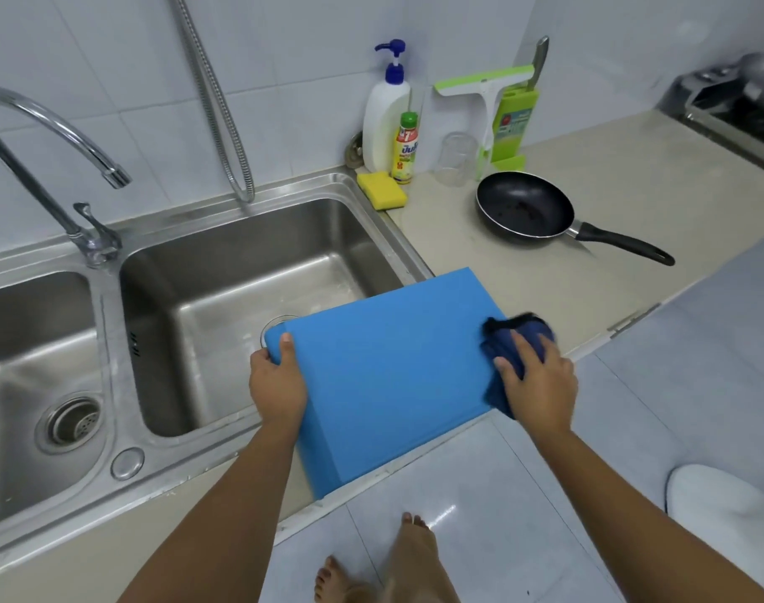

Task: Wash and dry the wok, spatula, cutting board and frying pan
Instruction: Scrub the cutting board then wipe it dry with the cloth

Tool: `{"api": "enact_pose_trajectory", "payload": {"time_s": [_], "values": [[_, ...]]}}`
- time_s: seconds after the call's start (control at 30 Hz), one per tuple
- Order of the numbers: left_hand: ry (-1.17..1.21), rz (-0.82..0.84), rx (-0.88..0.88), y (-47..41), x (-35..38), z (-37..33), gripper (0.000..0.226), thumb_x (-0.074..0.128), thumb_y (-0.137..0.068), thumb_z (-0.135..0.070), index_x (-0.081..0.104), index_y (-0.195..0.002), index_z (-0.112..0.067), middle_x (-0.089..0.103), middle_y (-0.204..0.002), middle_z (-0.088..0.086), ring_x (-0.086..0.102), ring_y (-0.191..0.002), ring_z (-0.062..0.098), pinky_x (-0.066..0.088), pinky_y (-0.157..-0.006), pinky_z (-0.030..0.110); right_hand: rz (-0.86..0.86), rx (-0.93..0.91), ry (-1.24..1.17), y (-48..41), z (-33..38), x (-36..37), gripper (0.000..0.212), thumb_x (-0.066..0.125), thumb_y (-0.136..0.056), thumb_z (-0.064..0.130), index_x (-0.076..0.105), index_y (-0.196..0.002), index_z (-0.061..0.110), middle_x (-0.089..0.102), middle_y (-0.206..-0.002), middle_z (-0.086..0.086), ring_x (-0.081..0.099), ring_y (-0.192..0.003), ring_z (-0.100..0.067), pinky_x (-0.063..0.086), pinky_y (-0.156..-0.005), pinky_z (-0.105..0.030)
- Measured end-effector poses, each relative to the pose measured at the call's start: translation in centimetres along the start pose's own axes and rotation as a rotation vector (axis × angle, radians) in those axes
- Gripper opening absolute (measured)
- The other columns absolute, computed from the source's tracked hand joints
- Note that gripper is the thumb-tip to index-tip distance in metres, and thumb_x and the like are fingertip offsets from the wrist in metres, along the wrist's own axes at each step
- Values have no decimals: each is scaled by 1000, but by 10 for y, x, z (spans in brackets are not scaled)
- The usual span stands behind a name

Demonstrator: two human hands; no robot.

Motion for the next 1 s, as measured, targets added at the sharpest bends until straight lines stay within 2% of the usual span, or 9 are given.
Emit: {"api": "enact_pose_trajectory", "payload": {"time_s": [0.1, 0.2, 0.3, 0.43, 0.5, 0.63, 0.7, 0.83, 1.0], "values": [[-2, -14, -10, -2, 0, 3, 48, 43, -96, -55, 52, -112, -10, 62, -98, 4, 59, -89, 22, 43, -74, 34, -38, 29, 12, 10, 28, 3, 46, 52, -91, 49, 63, -129, 25, 55, -135, -19, 55, -99, -43, 46, -82, -48], [-3, -26, -16, 0, -1, 1, 47, 43, -97, -54, 53, -112, -10, 61, -98, 3, 58, -88, 22, 42, -74, 33, -36, -231, -111, 59, 119, 16, 47, 45, -88, 54, 67, -122, 31, 61, -127, -14, 59, -86, -37, 49, -73, -43], [-1, -45, 13, 1, -2, -2, 43, 44, -97, -52, 52, -105, -10, 60, -93, 4, 58, -87, 25, 40, -74, 31, 79, -500, -189, 91, 210, 20, 44, 41, -92, 56, 62, -126, 38, 58, -133, -4, 57, -93, -27, 49, -76, -39], [-19, -61, 22, 0, -3, -2, 38, 44, -97, -52, 51, -101, -15, 61, -93, 3, 58, -86, 23, 40, -74, 30, 61, -712, -159, 26, 231, 34, 45, 43, -90, 55, 67, -122, 32, 62, -127, -8, 62, -86, -33, 51, -69, -38], [-23, -48, -4, 0, -2, 0, 36, 43, -97, -53, 50, -104, -18, 60, -95, 0, 58, -87, 19, 41, -75, 31, -4, -550, -102, -36, 192, 44, 50, 40, -91, 55, 67, -123, 28, 62, -128, -12, 63, -88, -38, 52, -71, -42], [-26, -49, -13, -2, -1, 1, 40, 44, -97, -51, 53, -110, -14, 61, -97, 0, 58, -88, 17, 40, -75, 30, 15, 96, -89, -105, 87, 52, 48, 42, -99, 49, 50, -141, 27, 42, -147, -16, 45, -118, -43, 37, -97, -49], [-30, -51, -15, -2, 0, 1, 39, 44, -97, -51, 52, -108, -15, 61, -96, -1, 57, -86, 15, 39, -74, 29, -12, 201, -79, -97, 86, 52, 46, 44, -100, 46, 51, -141, 26, 42, -146, -18, 45, -116, -43, 37, -94, -50], [-44, -52, -16, -1, 1, 0, 37, 44, -97, -51, 51, -106, -16, 60, -96, -1, 56, -86, 16, 39, -74, 29, -26, -153, -169, -42, 181, 54, 47, 43, -90, 52, 67, -122, 28, 60, -127, -16, 58, -90, -40, 48, -75, -43], [-33, -66, -17, -2, 0, 0, 40, 46, -96, -52, 53, -106, -14, 61, -94, 1, 58, -87, 20, 40, -72, 30, 129, -569, -195, 0, 234, 52, 53, 41, -89, 62, 62, -128, 32, 59, -131, -8, 59, -100, -31, 49, -79, -41]]}}
Point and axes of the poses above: each hand's wrist, its own y-axis away from the middle knuckle, its own x-axis out of the palm, z = x × y, the point moved 9 cm from there along -y, towards the middle knuckle
